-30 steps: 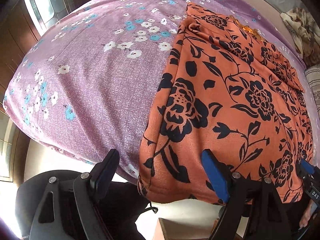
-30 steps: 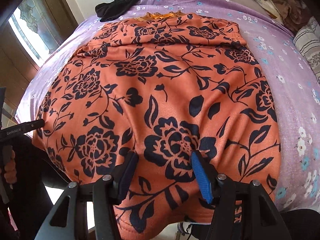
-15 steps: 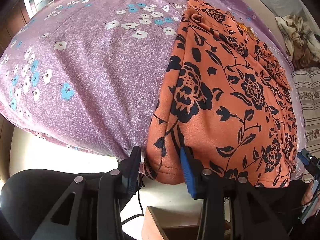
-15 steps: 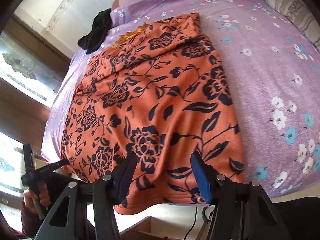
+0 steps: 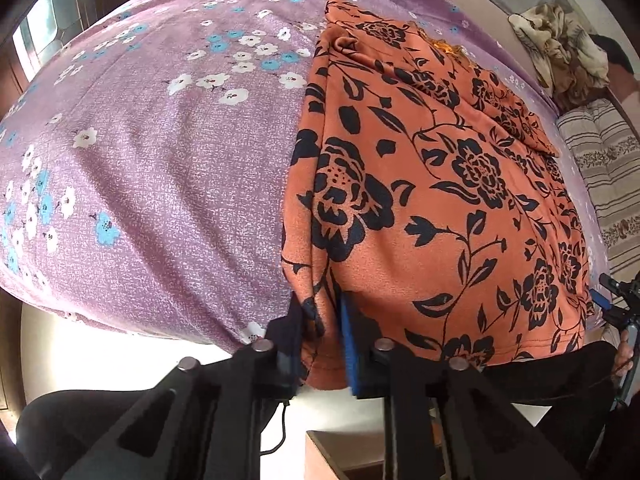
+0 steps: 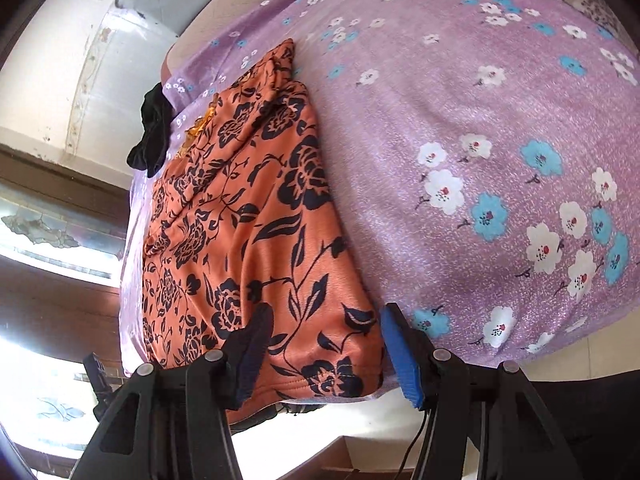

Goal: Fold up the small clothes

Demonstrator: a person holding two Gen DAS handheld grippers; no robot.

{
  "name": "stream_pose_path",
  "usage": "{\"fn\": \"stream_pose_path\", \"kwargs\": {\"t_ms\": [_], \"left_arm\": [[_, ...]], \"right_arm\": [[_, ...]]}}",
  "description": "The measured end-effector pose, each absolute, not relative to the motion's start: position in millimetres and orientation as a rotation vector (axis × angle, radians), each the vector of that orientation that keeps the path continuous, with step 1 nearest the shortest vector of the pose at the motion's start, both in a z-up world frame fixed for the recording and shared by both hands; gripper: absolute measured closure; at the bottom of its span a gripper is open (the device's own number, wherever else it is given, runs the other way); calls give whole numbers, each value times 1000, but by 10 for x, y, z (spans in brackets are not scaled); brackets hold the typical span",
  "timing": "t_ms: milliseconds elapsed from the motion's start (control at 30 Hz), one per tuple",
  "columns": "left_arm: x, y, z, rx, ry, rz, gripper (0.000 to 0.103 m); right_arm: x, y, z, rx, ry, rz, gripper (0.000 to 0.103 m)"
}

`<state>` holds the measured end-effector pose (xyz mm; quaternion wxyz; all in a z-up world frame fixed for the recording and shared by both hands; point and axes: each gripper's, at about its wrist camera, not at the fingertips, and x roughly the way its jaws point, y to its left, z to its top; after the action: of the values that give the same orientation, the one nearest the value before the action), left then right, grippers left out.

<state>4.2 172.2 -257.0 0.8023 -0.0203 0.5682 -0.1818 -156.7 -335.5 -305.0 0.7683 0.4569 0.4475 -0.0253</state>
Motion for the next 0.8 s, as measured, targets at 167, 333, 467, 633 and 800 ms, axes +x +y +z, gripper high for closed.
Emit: {"fn": "stream_pose_path", "kwargs": {"t_ms": [167,333,467,633,800], "left_arm": [[-8,1666,-2551,-2,1205,-395,84],[-28,1606,-2611,18,1229,-409,64],[1,1566,-2634,19,1236,-420,88],[33,1603,-2677,14,1300,-375,48],[11,1657,-2729,-15,1301,-383,63]], "right_arm": [[-1580,-3332,-3276,1113,983,25,45],[-1524,-3126,-3219,944,1067,-59,82],[-1495,-3048,-3176,858,1117,-79,91],[-1414,-2953,-3160,791,1179,-97,88],[-1358,-2933,-3159,788,1180,-88,85]]}}
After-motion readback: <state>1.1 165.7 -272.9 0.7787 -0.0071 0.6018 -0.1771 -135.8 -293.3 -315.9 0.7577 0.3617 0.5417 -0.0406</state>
